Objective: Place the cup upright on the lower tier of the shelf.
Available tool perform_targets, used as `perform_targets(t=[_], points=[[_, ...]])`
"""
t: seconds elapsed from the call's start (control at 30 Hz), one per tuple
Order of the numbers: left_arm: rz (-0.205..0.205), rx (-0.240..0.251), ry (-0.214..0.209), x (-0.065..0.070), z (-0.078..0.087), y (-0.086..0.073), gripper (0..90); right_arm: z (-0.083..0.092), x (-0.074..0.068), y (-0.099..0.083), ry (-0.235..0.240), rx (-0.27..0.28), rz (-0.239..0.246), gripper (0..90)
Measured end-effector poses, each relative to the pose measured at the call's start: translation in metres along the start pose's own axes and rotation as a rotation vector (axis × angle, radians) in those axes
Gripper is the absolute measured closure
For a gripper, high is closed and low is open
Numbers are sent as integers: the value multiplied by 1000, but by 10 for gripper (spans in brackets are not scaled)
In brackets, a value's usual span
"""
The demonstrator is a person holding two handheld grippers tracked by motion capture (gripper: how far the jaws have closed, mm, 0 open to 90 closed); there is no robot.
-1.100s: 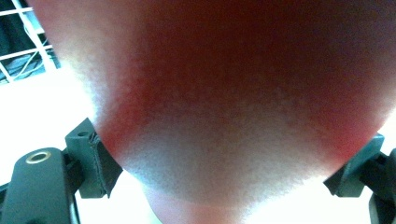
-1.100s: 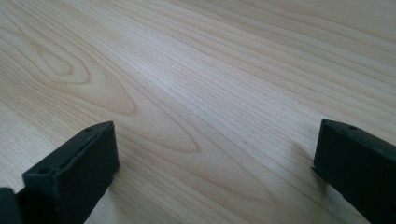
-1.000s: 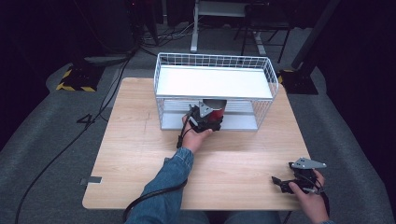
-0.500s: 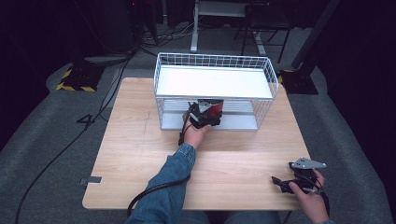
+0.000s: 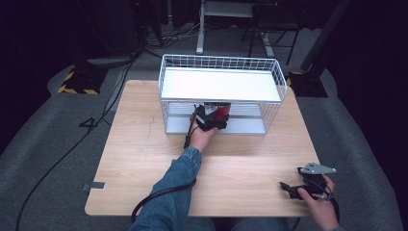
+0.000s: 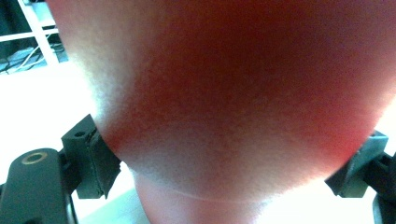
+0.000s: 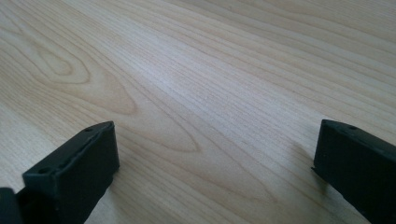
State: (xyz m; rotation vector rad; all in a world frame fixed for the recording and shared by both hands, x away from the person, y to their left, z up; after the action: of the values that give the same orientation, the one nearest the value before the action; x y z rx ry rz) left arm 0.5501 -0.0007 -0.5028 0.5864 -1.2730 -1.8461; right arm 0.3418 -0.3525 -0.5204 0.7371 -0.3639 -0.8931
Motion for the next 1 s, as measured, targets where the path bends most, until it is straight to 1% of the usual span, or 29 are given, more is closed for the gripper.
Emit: perform_targets(t=[0.03,0.1,0.17,0.23,0.3,0.33,0.4,0.43,0.5,0.6,0.63,0.67,0.7,0.73,0.77,0.8,0.83,0.87,0.9,1.0], points=[[10,-4,4,0,-1,0,145,0,0,0,0,0,0,1],[9,-9,3,0,-2,-1,145,0,0,0,0,0,0,1],[19,-11,3,0,-2,-1,144,0,0,0,0,0,0,1],[22,-20,9,2,0,-1,147,0,0,0,0,0,0,1],[25,-15,10,3,1,-2,149,0,0,0,0,0,0,1],[28,-24,5,3,3,-2,148,0,0,0,0,0,0,1],[30,-16,8,3,5,-3,147,0,0,0,0,0,0,1],[34,-19,-3,4,7,-4,147,0,0,0,0,0,0,1],[26,-20,-1,3,9,-5,146,0,0,0,0,0,0,1],[24,-28,1,3,12,-6,147,0,0,0,-2,-1,0,1],[20,-22,-3,3,14,-6,147,0,0,0,0,0,0,1],[26,-31,-10,3,15,-6,147,0,0,0,0,0,0,1],[21,-23,-9,2,16,-6,147,0,0,0,-2,-1,0,1],[23,-34,-12,2,18,-6,146,0,0,0,0,0,0,1],[29,-28,-9,1,18,-7,145,0,0,0,-2,-1,0,1],[36,-26,-22,0,19,-7,142,0,0,0,0,0,0,1],[37,-29,-26,-1,20,-8,140,0,0,0,-2,0,0,1],[46,-28,-35,-1,20,-9,138,0,0,0,-1,-1,0,1],[53,-28,-36,-2,19,-9,136,0,0,0,-2,-1,0,1],[45,-31,-28,-3,19,-11,136,0,0,0,0,0,0,1]])
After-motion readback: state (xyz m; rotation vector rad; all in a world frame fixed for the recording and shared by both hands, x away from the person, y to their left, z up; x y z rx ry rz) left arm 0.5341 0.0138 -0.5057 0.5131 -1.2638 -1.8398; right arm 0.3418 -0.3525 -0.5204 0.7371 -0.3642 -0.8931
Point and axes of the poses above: each handheld gripper's, and its own axes: z roughly backward along the jaws, y roughly out of its top, x roughly to its right, the point moved 2 cm from there along -z, roughly forward along the jaws, and after that the axes turned 1 degree about y, right-handed, at the moved point
